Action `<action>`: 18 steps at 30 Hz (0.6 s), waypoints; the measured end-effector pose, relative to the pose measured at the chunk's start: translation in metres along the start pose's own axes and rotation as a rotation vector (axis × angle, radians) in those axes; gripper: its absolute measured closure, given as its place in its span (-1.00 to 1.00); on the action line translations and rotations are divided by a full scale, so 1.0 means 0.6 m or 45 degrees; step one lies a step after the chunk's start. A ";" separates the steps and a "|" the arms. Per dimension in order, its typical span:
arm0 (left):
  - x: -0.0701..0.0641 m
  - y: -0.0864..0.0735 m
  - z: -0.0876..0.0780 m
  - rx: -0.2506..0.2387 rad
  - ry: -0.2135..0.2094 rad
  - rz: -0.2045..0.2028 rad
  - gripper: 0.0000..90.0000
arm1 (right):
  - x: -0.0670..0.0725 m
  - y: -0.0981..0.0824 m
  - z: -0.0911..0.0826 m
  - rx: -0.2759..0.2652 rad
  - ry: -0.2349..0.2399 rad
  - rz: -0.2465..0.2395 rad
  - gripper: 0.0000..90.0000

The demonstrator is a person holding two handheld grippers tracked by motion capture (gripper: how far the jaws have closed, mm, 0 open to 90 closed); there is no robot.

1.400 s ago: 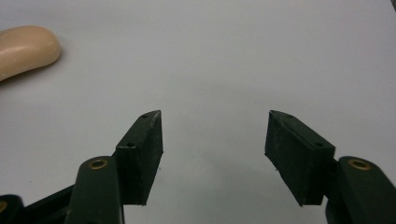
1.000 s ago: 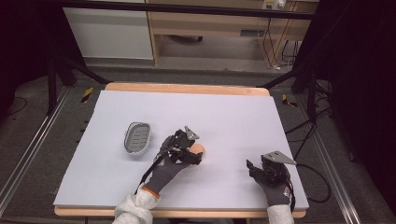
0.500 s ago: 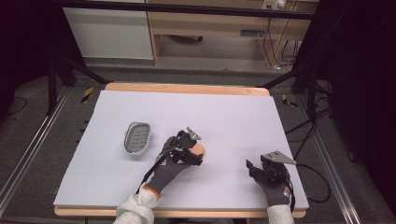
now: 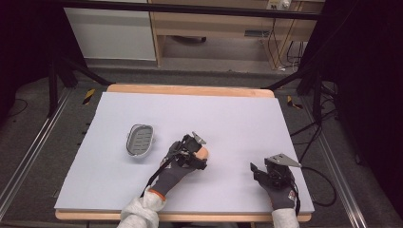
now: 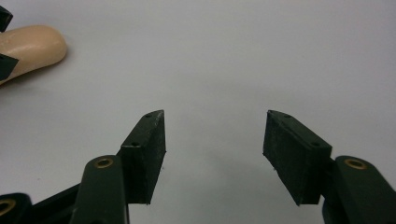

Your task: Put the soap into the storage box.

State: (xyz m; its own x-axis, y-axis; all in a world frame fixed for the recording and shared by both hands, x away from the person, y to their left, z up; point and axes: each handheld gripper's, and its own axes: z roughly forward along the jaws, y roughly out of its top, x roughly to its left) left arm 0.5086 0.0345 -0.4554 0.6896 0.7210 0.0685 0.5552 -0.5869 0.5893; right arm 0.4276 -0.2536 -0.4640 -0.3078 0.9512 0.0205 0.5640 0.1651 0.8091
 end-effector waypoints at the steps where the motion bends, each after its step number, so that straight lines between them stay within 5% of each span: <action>1: 0.000 0.000 0.001 0.003 0.000 -0.002 -0.49 | 0.000 0.000 0.000 0.001 0.001 0.001 -0.13; 18: 0.001 0.001 0.021 0.057 -0.017 -0.043 -0.42 | 0.000 0.000 0.001 0.005 0.006 0.003 -0.11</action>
State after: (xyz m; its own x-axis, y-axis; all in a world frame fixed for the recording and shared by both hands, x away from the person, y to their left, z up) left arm 0.5152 0.0298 -0.4653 0.6762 0.7358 0.0383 0.5982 -0.5786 0.5544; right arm 0.4278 -0.2536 -0.4643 -0.3100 0.9504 0.0251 0.5680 0.1640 0.8065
